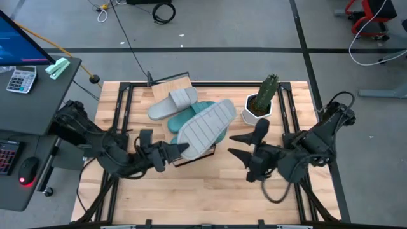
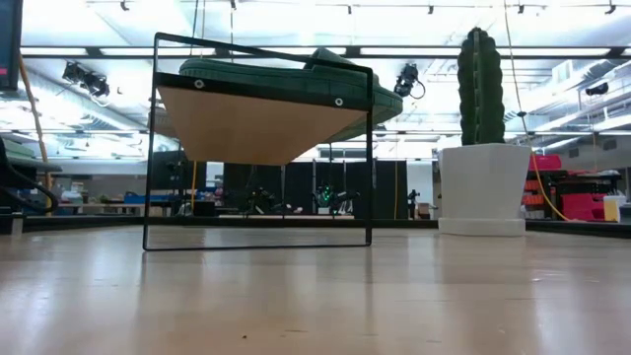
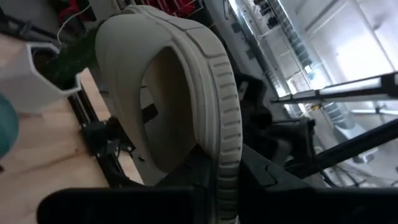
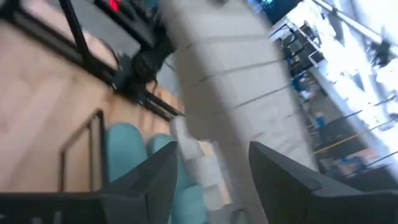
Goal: Pick and place slides into the shelf
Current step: Put the white slipper on the shelf
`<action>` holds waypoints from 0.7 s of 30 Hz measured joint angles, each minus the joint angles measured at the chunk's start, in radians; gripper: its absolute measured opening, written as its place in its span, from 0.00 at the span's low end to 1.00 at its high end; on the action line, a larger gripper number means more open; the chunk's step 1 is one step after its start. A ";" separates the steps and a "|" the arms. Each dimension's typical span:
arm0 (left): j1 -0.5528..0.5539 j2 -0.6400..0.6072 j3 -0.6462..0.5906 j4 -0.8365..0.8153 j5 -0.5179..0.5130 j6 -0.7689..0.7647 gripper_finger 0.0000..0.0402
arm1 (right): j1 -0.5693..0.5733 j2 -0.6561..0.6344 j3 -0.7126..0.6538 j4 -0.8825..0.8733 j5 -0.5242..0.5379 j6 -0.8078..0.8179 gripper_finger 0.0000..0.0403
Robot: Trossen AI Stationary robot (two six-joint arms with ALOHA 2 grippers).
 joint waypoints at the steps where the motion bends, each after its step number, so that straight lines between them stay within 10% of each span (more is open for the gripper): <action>1: 0.000 -0.001 0.018 -0.024 0.000 0.005 0.10 | -0.005 0.011 0.000 0.001 0.001 -0.034 0.51; 8: 0.004 -0.001 0.053 -0.107 0.001 -0.002 0.10 | -0.030 0.093 -0.001 0.002 0.214 -0.307 0.55; 21: 0.003 -0.001 0.053 -0.105 0.004 -0.029 0.10 | -0.108 0.093 -0.001 0.015 0.288 -0.355 0.55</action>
